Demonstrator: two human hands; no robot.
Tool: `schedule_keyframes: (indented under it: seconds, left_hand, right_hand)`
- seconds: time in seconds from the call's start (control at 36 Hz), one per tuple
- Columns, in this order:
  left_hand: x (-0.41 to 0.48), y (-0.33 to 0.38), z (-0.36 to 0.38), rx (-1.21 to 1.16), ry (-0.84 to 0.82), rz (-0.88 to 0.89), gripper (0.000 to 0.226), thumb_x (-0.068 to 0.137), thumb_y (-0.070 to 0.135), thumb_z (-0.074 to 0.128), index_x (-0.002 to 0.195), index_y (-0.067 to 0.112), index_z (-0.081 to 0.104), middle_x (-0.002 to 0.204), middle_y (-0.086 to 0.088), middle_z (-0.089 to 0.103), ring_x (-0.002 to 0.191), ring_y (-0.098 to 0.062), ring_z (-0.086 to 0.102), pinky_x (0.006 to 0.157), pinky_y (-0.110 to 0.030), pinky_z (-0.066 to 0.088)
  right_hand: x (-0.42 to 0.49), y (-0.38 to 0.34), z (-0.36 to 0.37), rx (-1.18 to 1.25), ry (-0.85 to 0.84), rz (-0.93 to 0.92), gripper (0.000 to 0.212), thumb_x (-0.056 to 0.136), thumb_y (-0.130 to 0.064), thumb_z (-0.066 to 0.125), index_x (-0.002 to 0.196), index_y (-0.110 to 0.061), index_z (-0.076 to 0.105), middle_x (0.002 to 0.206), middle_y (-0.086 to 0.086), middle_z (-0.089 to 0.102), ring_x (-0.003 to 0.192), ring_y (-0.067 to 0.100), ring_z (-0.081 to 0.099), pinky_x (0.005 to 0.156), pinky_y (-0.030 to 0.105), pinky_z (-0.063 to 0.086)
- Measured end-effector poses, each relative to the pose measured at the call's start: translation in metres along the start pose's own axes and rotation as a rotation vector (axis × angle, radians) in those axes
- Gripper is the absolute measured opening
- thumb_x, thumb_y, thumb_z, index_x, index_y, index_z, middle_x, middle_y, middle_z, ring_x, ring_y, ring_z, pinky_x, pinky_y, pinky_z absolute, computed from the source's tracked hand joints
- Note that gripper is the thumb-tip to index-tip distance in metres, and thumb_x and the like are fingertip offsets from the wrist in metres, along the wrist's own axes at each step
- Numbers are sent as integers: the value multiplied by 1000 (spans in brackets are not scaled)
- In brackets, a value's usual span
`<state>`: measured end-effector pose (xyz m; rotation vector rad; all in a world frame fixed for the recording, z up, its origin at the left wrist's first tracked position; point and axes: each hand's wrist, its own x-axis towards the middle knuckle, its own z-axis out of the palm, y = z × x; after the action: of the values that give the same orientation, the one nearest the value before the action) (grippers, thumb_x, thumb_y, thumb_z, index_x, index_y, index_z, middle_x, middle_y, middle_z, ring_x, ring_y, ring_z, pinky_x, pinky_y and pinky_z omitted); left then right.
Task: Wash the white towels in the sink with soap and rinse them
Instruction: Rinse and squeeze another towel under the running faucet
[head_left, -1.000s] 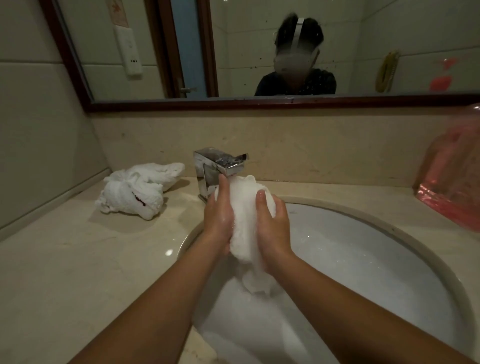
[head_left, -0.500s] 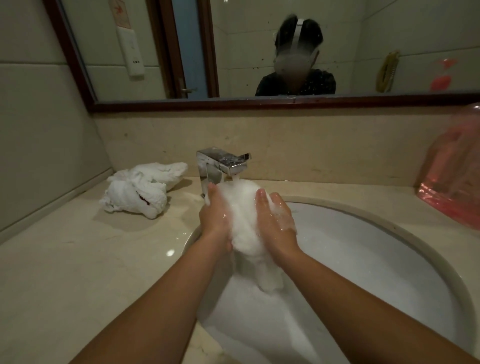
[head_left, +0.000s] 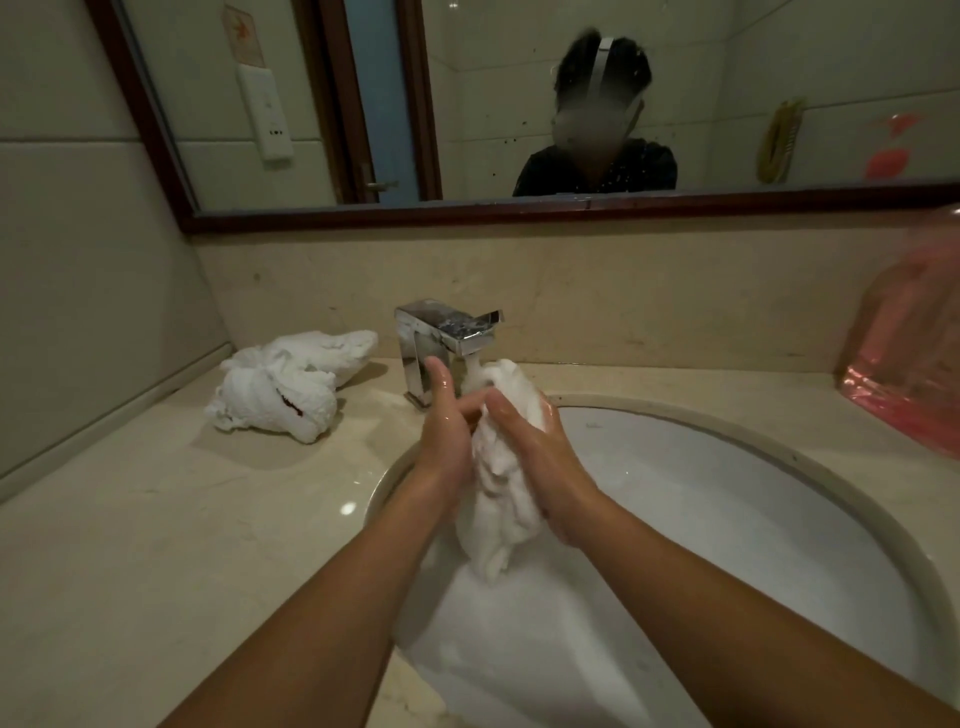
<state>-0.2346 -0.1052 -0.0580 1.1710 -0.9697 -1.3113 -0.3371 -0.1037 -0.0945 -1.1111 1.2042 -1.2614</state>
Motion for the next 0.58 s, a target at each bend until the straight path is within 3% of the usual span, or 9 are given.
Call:
schedule_keyframes:
  seconds: [0.06,0.11,0.17,0.25,0.33,0.39,0.47,0.53,0.58]
  left_hand:
    - [3,-5,-1,42,-77,1,100,95,83,9,94,14,82,91,-10,82,86,-16,80,80,-30,62]
    - [8,-7,-7,49,-88,28,98,100,76,7,101,11,81,93,-9,82,86,-16,80,69,-26,60]
    - [17,-7,-13,4,-26,55,97,101,78,11,104,10,80,97,-12,79,85,-22,75,64,-28,56]
    - [23,-5,-13,-105,94,40,70,110,62,29,87,9,68,81,-13,69,53,-14,58,43,-22,40]
    - [22,-9,-13,216,169,81,40,114,33,43,93,7,65,87,-8,66,72,-19,59,62,-30,44]
    - [22,-10,-12,331,182,95,39,113,36,44,105,6,67,95,-4,66,86,-20,61,71,-33,45]
    - [26,-14,-11,265,133,1,74,97,79,39,127,17,69,117,-4,73,109,-24,68,100,-46,53]
    - [64,-47,-22,247,128,-65,119,59,112,35,134,26,69,129,-5,73,121,-30,67,110,-55,49]
    - [91,-70,-28,221,91,-120,134,42,117,32,134,28,70,132,-8,73,124,-34,67,112,-56,48]
  right_hand:
    - [0,2,-6,37,-16,23,95,72,-78,81,149,-35,47,129,-2,72,115,18,73,105,50,57]
    - [7,7,-11,100,-1,81,79,76,-69,83,139,-27,59,122,4,77,111,25,76,104,53,58]
    - [14,14,-15,219,15,136,80,73,-74,81,132,-21,70,120,12,78,112,33,75,107,57,54]
    - [20,11,-18,383,112,214,64,93,-64,61,122,-10,76,113,21,78,110,40,74,108,54,54]
    - [18,9,-18,528,86,275,61,101,-57,49,128,-8,74,116,23,77,114,43,71,106,52,53]
    - [17,6,-17,587,48,277,59,103,-53,46,127,-7,75,118,23,77,115,43,70,100,49,55]
    - [17,4,-19,627,-6,256,54,103,-45,45,120,-6,77,112,21,78,111,40,71,92,44,55]
    - [15,4,-20,635,-24,248,49,104,-40,44,112,-5,78,103,20,79,105,38,71,87,41,55]
    - [14,4,-21,663,-36,240,48,104,-37,43,108,-5,78,98,19,79,98,36,72,83,40,55]
